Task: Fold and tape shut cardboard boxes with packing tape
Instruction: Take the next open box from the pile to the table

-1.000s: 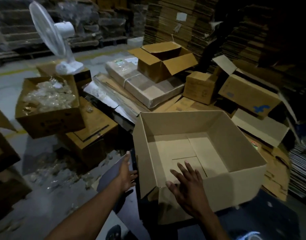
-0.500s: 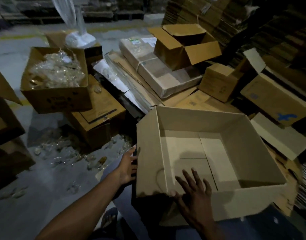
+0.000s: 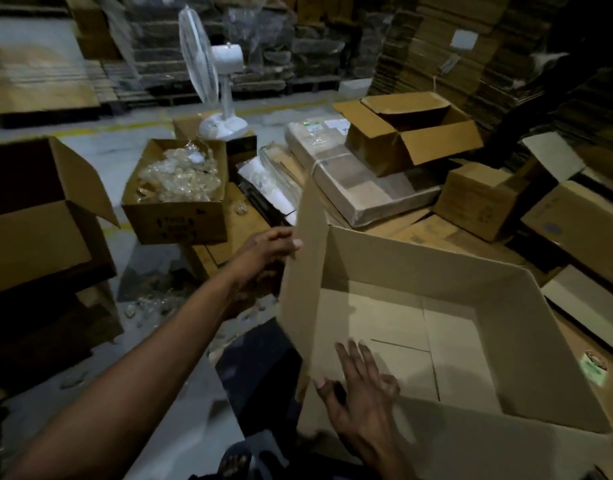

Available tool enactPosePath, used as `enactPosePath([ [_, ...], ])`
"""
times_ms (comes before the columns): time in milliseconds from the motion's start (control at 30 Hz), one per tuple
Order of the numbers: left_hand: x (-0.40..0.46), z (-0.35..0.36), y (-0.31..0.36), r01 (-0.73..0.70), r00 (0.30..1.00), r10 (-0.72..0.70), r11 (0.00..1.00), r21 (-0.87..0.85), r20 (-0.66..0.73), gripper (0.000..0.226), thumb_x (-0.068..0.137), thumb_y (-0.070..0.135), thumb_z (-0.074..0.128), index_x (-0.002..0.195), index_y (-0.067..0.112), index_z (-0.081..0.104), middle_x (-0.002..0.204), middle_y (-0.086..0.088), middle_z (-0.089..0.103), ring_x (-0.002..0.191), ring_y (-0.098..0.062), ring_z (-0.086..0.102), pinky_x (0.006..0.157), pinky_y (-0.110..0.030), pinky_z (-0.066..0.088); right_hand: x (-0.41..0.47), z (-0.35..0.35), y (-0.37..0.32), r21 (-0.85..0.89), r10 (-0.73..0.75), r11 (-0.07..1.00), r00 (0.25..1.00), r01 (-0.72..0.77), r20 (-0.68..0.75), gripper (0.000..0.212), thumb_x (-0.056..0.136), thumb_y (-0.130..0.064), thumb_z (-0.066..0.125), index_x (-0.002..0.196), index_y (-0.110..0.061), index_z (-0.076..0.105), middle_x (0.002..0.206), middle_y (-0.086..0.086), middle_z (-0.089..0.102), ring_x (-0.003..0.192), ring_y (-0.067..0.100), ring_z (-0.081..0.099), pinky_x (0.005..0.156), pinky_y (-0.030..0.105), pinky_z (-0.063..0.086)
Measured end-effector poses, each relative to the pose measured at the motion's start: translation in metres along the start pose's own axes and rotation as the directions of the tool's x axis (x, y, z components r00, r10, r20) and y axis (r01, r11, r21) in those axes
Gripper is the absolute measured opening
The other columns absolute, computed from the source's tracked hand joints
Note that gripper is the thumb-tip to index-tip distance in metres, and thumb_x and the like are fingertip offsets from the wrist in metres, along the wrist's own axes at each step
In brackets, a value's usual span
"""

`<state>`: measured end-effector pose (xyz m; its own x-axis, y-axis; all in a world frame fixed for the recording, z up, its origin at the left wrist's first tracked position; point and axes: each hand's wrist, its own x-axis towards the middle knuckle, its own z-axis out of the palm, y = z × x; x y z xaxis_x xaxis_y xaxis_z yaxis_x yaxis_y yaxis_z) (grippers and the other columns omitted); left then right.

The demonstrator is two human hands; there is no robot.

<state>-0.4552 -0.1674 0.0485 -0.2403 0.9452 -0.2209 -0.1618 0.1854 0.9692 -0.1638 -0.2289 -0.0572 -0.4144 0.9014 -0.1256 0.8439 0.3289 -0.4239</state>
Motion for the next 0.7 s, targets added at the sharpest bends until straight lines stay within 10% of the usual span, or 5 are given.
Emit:
enactPosePath([
  [167, -0.011, 0.088, -0.014, -0.178, 0.982, 0.165, 0.966, 0.185, 0.088, 0.062, 0.084, 0.069, 0.077, 0.139, 0.04, 0.072, 0.143, 0.009, 0.07, 0.133, -0.013, 0.065, 0.117, -0.052, 0.05, 0.009, -0.021, -0.026, 0.87, 0.491, 0.487, 0.798, 0.082, -0.35, 0.054, 0.101, -0.07, 0.044, 0.132, -0.035, 0.072, 0.136, -0.019, 0.07, 0.13, 0.004, 0.061, 0.103, 0.029, 0.051],
  [267, -0.032, 0.132, -0.07, -0.32, 0.948, 0.268, 0.782, 0.536, 0.174, 0.093, 0.084, 0.101, 0.043, 0.156, 0.043, 0.055, 0.169, 0.009, 0.047, 0.154, -0.014, 0.043, 0.126, -0.052, 0.037, -0.006, -0.051, 0.019, 0.847, 0.665, 0.526, 0.584, 0.077, -0.465, 0.027, 0.11, -0.037, 0.058, 0.127, -0.023, 0.075, 0.127, -0.007, 0.074, 0.121, 0.01, 0.066, 0.098, 0.03, 0.054],
  [433, -0.071, 0.177, -0.154, -0.464, 0.885, 0.154, 0.201, 0.862, 0.441, 0.113, 0.083, 0.104, 0.003, 0.174, 0.038, 0.013, 0.183, -0.003, -0.012, 0.169, -0.021, -0.015, 0.131, -0.064, -0.001, -0.039, -0.095, 0.171, 0.804, 0.836, 0.526, 0.343, -0.276, -0.429, 0.034, 0.099, -0.048, 0.058, 0.123, -0.028, 0.07, 0.133, 0.002, 0.068, 0.123, 0.028, 0.062, 0.109, 0.047, 0.049],
  [533, -0.069, 0.18, -0.174, -0.487, 0.863, 0.158, 0.01, 0.873, 0.479, 0.104, 0.096, 0.094, 0.004, 0.176, 0.028, 0.018, 0.182, -0.011, -0.009, 0.169, -0.028, -0.014, 0.129, -0.07, -0.008, -0.052, -0.117, 0.234, 0.821, 0.915, 0.402, 0.199, -0.404, -0.35, 0.051, 0.099, -0.058, 0.053, 0.135, -0.023, 0.061, 0.132, 0.011, 0.064, 0.116, 0.036, 0.062, 0.101, 0.056, 0.054],
  [700, -0.048, 0.157, -0.181, -0.512, 0.818, 0.24, -0.108, 0.852, 0.522, 0.097, 0.101, 0.088, 0.008, 0.17, 0.026, 0.039, 0.181, -0.01, 0.016, 0.17, -0.029, 0.005, 0.13, -0.072, 0.0, -0.068, -0.137, 0.264, 0.921, 0.967, 0.191, 0.224, -0.34, -0.118, 0.051, 0.09, -0.046, 0.074, 0.127, -0.012, 0.064, 0.119, 0.011, 0.068, 0.102, 0.031, 0.065, 0.088, 0.049, 0.06],
])
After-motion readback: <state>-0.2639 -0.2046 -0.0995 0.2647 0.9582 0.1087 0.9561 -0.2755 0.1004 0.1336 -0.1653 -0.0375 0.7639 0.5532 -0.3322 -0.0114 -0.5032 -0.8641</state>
